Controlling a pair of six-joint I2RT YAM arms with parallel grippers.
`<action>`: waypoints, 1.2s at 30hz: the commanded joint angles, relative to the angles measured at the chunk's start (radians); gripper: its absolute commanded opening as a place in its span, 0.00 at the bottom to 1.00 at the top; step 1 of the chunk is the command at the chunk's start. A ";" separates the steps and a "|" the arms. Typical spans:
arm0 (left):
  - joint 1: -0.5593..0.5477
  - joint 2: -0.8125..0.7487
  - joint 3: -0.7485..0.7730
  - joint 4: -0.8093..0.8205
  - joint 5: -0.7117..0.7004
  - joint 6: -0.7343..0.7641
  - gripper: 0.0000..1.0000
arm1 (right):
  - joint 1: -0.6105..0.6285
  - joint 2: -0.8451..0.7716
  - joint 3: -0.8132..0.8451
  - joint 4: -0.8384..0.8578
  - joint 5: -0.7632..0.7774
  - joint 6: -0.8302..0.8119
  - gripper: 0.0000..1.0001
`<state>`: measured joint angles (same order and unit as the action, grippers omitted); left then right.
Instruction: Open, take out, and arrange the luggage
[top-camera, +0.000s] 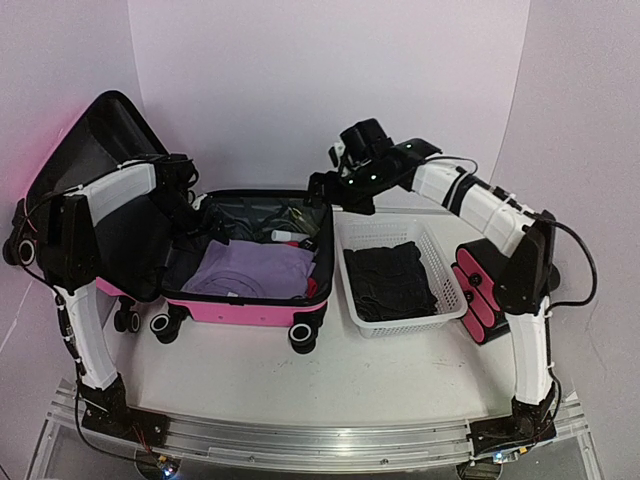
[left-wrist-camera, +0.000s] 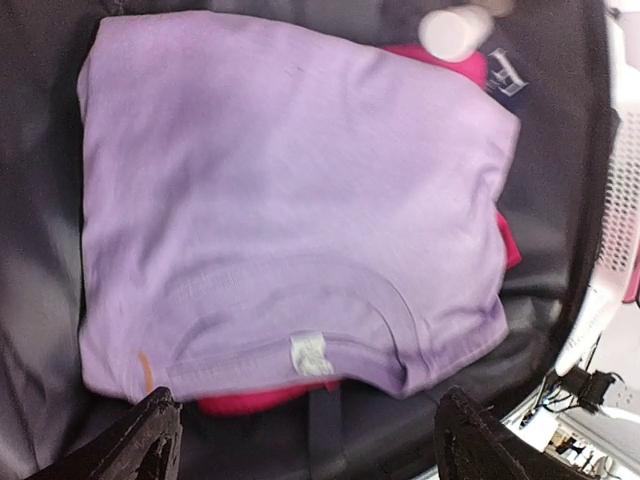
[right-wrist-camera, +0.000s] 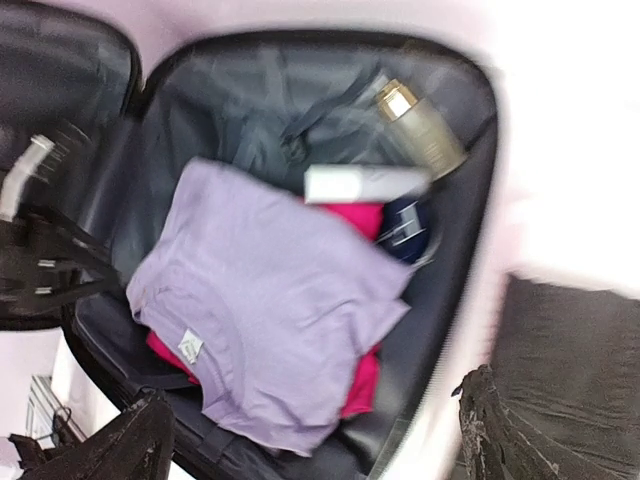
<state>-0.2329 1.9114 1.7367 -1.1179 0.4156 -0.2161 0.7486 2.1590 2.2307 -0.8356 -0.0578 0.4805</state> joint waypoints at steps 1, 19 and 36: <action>0.019 0.117 0.117 -0.003 0.015 0.044 0.88 | -0.053 -0.086 -0.101 0.021 0.027 -0.025 0.98; 0.041 0.371 0.345 -0.008 -0.167 0.076 0.97 | -0.147 -0.100 -0.100 0.023 0.015 -0.064 0.98; 0.040 0.475 0.421 -0.007 -0.023 0.097 0.99 | -0.170 -0.073 -0.073 0.023 -0.044 -0.064 0.98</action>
<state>-0.1963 2.3714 2.1071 -1.1194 0.2764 -0.1463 0.5835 2.0781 2.1075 -0.8406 -0.0788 0.4225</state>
